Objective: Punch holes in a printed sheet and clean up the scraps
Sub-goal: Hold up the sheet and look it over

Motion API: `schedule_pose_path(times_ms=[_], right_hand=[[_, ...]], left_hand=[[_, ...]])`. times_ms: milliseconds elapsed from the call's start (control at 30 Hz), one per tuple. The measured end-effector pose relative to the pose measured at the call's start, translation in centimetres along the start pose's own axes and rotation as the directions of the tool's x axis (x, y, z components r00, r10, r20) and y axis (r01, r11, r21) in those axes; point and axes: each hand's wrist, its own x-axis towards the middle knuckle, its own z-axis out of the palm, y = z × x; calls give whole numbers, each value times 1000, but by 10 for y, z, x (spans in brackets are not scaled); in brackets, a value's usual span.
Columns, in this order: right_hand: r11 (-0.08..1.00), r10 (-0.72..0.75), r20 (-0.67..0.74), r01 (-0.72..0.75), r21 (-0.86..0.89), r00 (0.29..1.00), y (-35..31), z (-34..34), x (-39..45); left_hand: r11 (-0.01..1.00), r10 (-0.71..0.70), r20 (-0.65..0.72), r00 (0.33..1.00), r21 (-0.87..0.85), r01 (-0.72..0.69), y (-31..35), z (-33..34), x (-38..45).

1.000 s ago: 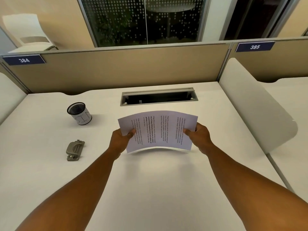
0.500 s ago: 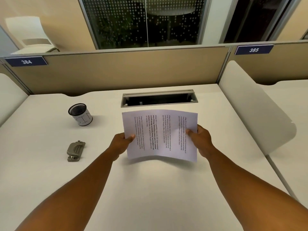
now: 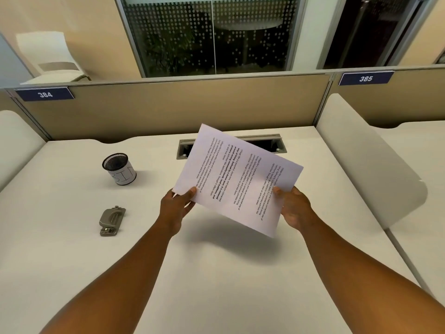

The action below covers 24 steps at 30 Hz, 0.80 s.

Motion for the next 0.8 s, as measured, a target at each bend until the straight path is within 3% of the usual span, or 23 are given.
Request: schedule_pose_path(times_ms=[100,300,433,600,800], right_hand=[[998,10,29,-12,57,1000,3,4,1],[981,86,107,-102,162,991,7,17,1],[980,123,121,-140,138,985,11,25,1],[988,148,110,-151,26,983,12,25,-5],[994,106,20,-106,7,994,9,12,-3]], left_hand=[[992,15,-12,1000,-126,-16,0,12,-4],[987,64,78,995,-150,-52,-1,39,-9],[982,109,103,989,-164,-92,0,50,-10],[982,148,126,981,-135,-131,6,53,-9],[979,197,177,964,22,-204,18,46,-6]])
